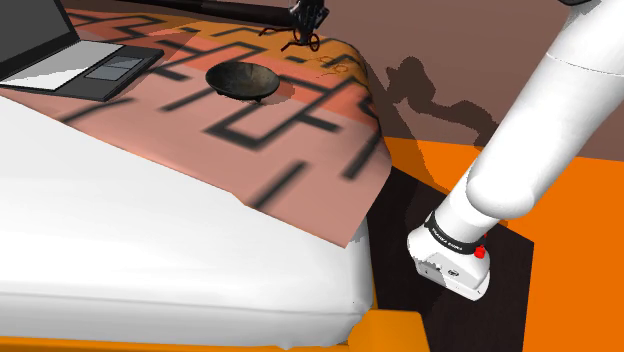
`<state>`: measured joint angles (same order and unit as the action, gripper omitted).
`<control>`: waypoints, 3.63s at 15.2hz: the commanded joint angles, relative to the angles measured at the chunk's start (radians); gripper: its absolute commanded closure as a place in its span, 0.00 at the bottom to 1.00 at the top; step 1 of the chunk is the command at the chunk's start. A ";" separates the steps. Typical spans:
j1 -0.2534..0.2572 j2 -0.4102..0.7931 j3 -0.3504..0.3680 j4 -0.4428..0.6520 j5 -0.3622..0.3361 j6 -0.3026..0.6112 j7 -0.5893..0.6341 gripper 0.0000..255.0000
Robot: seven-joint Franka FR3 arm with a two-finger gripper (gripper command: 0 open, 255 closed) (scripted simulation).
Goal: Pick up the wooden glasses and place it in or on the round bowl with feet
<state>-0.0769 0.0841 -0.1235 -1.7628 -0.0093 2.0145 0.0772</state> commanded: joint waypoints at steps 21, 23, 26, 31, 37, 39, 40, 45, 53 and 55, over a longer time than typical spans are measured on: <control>0.167 -0.006 0.139 0.068 -0.065 -0.088 0.321 1.00; 0.166 -0.006 0.139 0.041 -0.065 -0.061 0.323 1.00; 0.166 -0.004 0.139 0.003 -0.066 -0.021 0.326 1.00; 0.166 0.003 0.138 -0.055 -0.069 0.044 0.331 1.00; 0.166 0.007 0.138 -0.075 -0.070 0.068 0.332 1.00; 0.166 0.007 0.138 -0.075 -0.070 0.068 0.332 1.00; 0.166 0.007 0.138 -0.075 -0.070 0.068 0.332 1.00; 0.166 0.007 0.138 -0.075 -0.070 0.068 0.332 0.00; 0.169 -0.030 0.141 0.003 -0.066 -0.048 0.330 0.00; 0.169 -0.030 0.141 0.003 -0.066 -0.048 0.330 0.00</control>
<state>0.0924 0.0542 0.0179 -1.7597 -0.0756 1.9674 0.4071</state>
